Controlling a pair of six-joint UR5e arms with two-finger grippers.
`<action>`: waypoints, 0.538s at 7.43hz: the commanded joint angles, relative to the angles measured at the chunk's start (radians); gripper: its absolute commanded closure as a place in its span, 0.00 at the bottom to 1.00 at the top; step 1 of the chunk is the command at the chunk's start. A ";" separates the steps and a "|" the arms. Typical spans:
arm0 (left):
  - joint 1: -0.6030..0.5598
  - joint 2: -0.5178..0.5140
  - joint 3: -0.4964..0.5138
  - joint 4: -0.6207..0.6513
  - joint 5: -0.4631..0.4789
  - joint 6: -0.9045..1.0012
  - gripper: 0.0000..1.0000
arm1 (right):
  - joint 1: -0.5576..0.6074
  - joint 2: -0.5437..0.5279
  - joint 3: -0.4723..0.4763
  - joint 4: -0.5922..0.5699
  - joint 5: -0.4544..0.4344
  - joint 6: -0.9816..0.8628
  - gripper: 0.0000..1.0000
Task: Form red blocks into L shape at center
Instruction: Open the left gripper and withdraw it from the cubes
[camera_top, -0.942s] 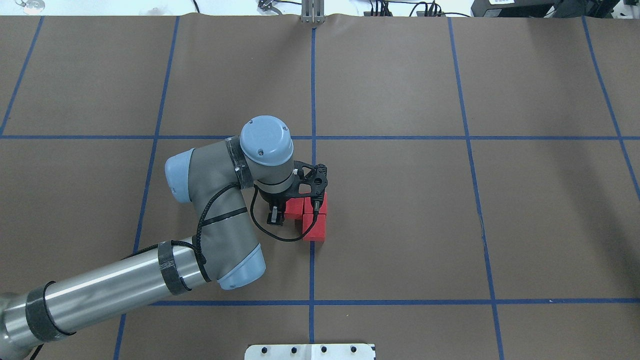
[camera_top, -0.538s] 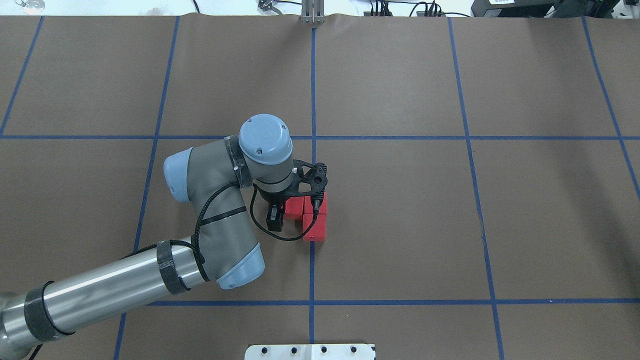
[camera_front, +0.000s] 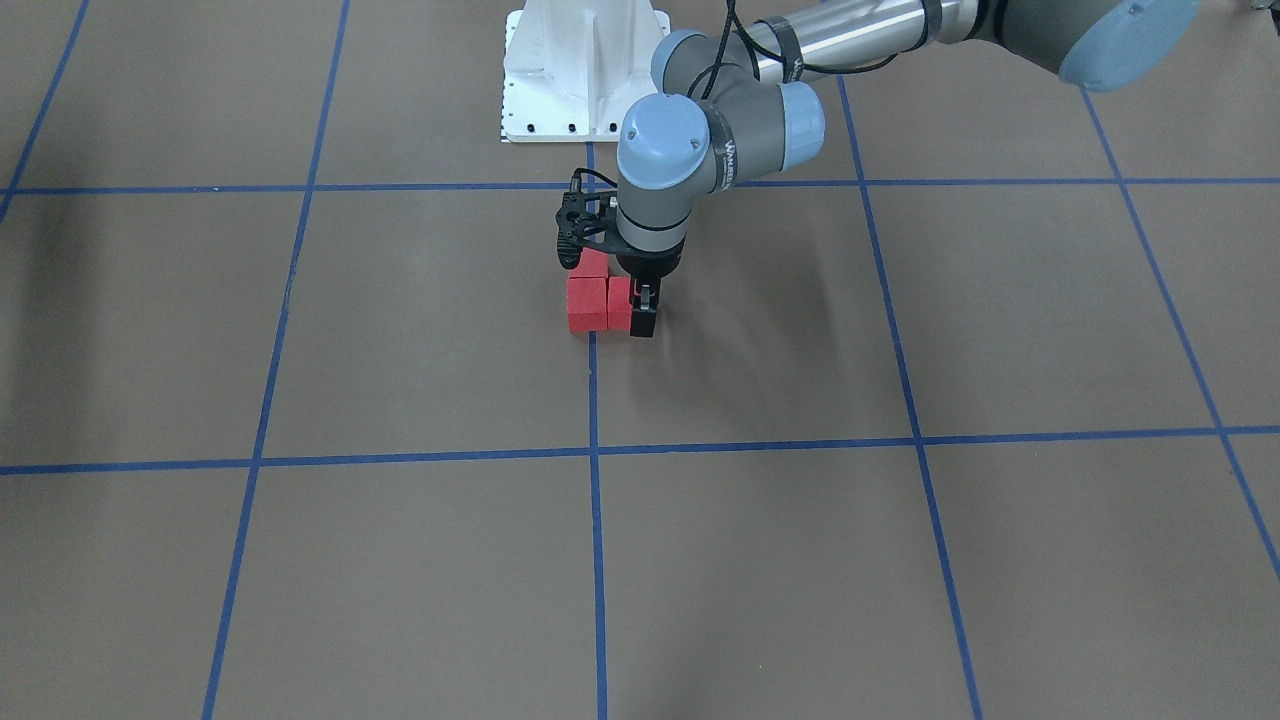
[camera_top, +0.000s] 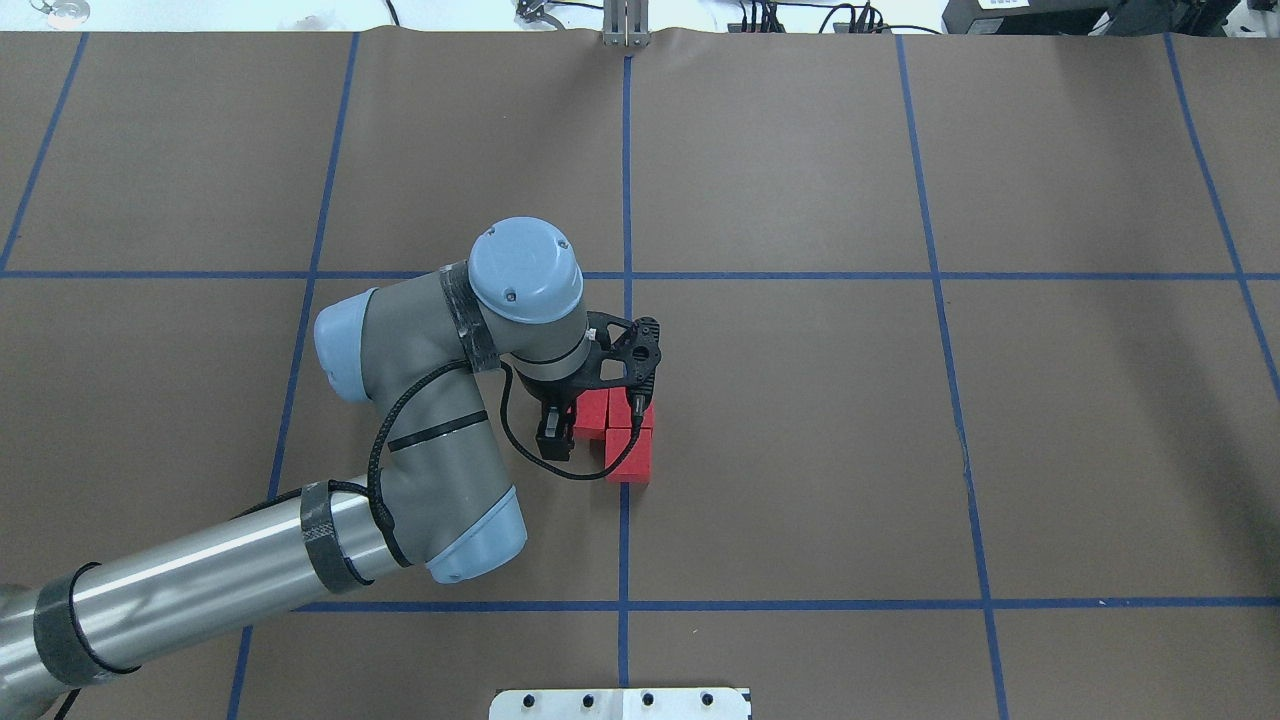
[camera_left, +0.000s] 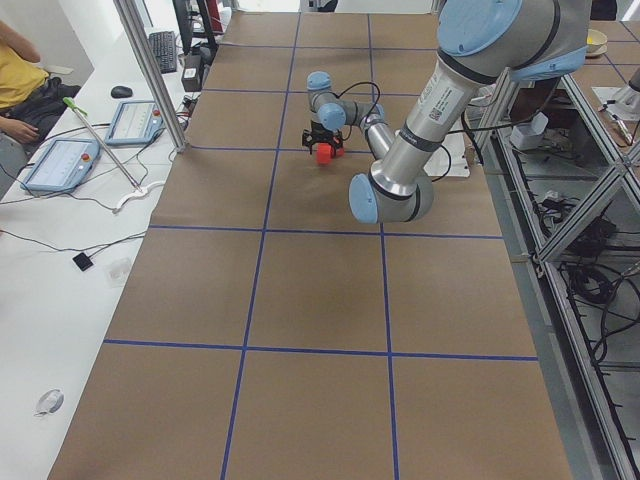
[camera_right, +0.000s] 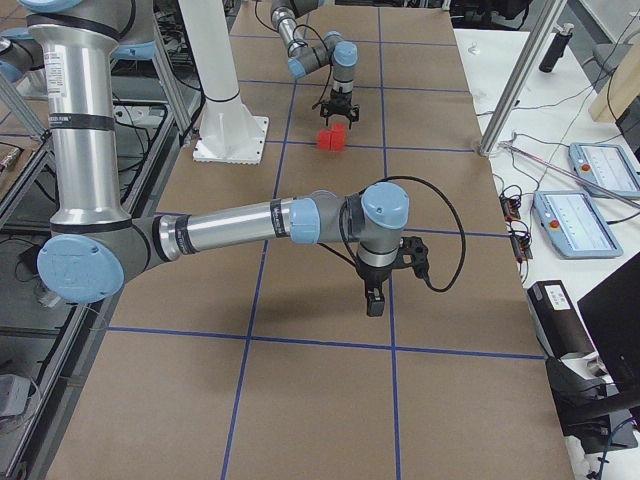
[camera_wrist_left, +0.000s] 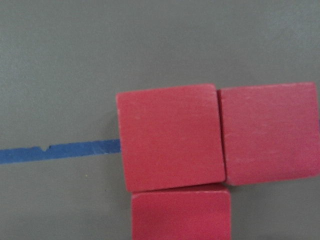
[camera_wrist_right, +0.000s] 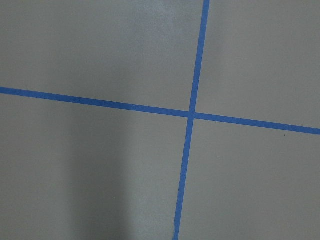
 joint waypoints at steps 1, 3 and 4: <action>-0.016 0.001 -0.137 0.095 0.001 -0.012 0.00 | 0.000 0.000 0.000 0.000 0.000 0.000 0.00; -0.082 0.002 -0.185 0.127 0.001 -0.103 0.00 | 0.000 0.000 0.000 0.000 0.000 -0.001 0.00; -0.132 0.005 -0.179 0.132 0.001 -0.133 0.00 | 0.000 -0.002 0.000 0.000 0.000 -0.001 0.00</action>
